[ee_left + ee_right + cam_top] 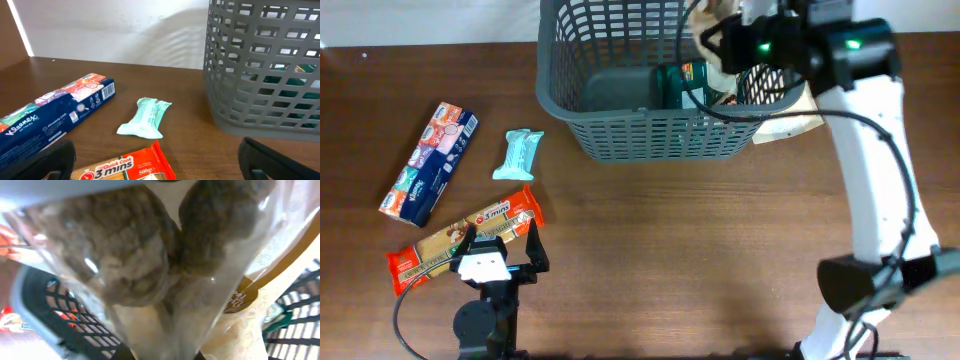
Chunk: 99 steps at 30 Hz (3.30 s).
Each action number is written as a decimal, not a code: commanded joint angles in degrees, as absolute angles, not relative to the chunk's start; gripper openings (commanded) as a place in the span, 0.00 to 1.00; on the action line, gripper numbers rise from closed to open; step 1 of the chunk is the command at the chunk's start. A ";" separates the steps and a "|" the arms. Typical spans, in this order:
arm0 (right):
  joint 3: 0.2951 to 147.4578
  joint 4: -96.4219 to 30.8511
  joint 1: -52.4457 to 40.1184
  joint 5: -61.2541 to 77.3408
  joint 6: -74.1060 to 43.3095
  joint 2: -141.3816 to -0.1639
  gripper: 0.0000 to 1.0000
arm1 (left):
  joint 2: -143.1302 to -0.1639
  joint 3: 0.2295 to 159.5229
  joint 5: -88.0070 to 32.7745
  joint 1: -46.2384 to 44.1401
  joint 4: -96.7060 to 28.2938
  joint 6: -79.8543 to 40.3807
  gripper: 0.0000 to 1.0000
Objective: Pack container
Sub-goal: 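Carry the mushroom bag over the basket and lower it in, then open right gripper, withdraw it and move toward the beige pouch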
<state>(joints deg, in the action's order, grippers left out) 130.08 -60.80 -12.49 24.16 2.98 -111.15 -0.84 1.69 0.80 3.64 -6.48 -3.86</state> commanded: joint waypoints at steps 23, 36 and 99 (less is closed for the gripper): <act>130.67 -64.01 -13.10 19.62 4.12 -119.98 0.43 | -0.30 1.39 0.21 3.51 -6.50 -2.94 0.99; 130.78 -62.94 -13.06 18.55 4.25 -119.96 0.99 | -0.30 1.39 0.21 3.51 -6.50 -2.94 0.99; 122.15 -60.84 23.27 39.03 11.33 -129.58 0.99 | -0.30 1.39 0.21 3.51 -6.50 -2.94 0.99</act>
